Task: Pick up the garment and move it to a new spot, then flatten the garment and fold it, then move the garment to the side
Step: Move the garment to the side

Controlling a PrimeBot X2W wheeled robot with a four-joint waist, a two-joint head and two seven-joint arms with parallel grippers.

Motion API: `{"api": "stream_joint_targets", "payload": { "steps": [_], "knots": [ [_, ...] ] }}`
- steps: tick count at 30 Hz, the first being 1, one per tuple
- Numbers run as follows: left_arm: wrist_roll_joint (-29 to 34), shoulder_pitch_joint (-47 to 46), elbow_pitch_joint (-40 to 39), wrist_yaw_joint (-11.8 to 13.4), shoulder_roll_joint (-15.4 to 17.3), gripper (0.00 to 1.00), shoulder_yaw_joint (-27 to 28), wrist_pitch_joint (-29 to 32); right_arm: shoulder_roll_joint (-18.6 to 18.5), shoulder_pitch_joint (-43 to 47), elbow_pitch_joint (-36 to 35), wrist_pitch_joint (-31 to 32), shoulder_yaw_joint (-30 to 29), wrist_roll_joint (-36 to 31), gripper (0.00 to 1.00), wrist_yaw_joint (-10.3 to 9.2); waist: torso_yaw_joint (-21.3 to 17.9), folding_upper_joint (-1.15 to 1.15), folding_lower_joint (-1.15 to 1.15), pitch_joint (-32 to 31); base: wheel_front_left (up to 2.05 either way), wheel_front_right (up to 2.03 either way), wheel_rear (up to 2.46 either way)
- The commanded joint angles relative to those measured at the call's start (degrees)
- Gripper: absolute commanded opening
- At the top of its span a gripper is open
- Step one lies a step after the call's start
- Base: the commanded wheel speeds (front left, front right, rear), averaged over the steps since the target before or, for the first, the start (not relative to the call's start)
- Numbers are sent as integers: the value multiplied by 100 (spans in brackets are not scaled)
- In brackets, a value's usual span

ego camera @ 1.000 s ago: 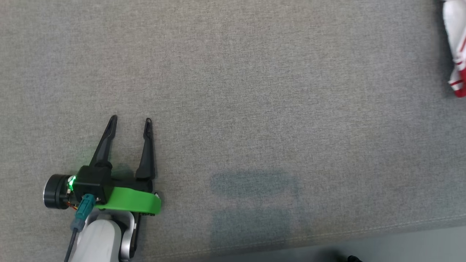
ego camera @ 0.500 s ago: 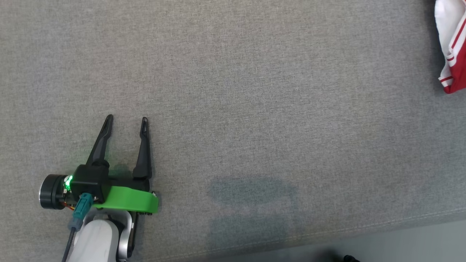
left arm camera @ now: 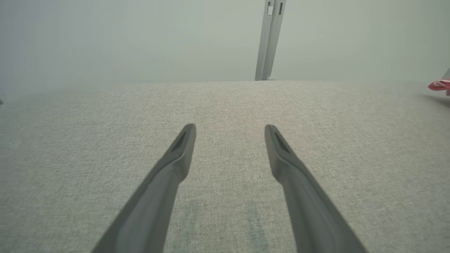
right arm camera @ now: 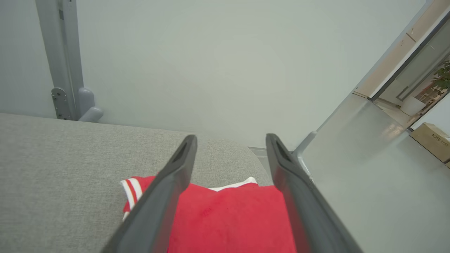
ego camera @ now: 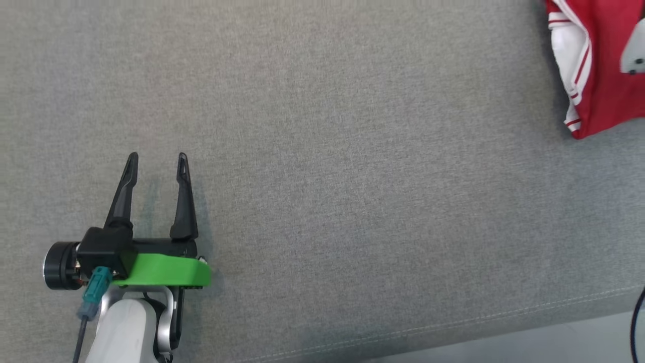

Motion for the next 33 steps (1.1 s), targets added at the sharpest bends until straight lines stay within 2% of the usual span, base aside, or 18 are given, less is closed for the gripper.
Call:
{"api": "stream_joint_targets", "payload": {
  "steps": [1,4,11,16,19,27,33],
  "knots": [
    [-76,-54,56,42,-7,100,65,-54,79,168,-33,-44,179,211,100,-11,-56,0,0,-443,0,0,0],
    [-166,-7,140,80,-55,100,192,-72,326,383,-375,-44,614,800,100,-10,-93,0,0,-758,0,0,0],
    [-387,247,340,112,-172,100,526,-99,606,1438,-1224,-46,1539,2122,100,-11,-149,0,0,-1426,0,0,0],
    [-422,496,463,134,-277,100,725,-96,711,2271,-1834,-43,1923,2690,100,-11,-150,0,0,-1744,0,0,0],
    [-451,638,609,118,-343,100,823,-91,832,2905,-2306,-43,2087,2845,100,-10,-123,0,0,-1912,0,0,0],
    [-505,792,1065,25,-467,100,677,-90,1326,4206,-3351,-44,1995,2720,100,-10,11,0,0,-2133,0,0,0],
    [-637,861,1221,-45,-509,100,552,-92,1483,4932,-3835,-34,2100,2670,100,-10,153,0,0,-2298,0,0,0]
  ]
}}
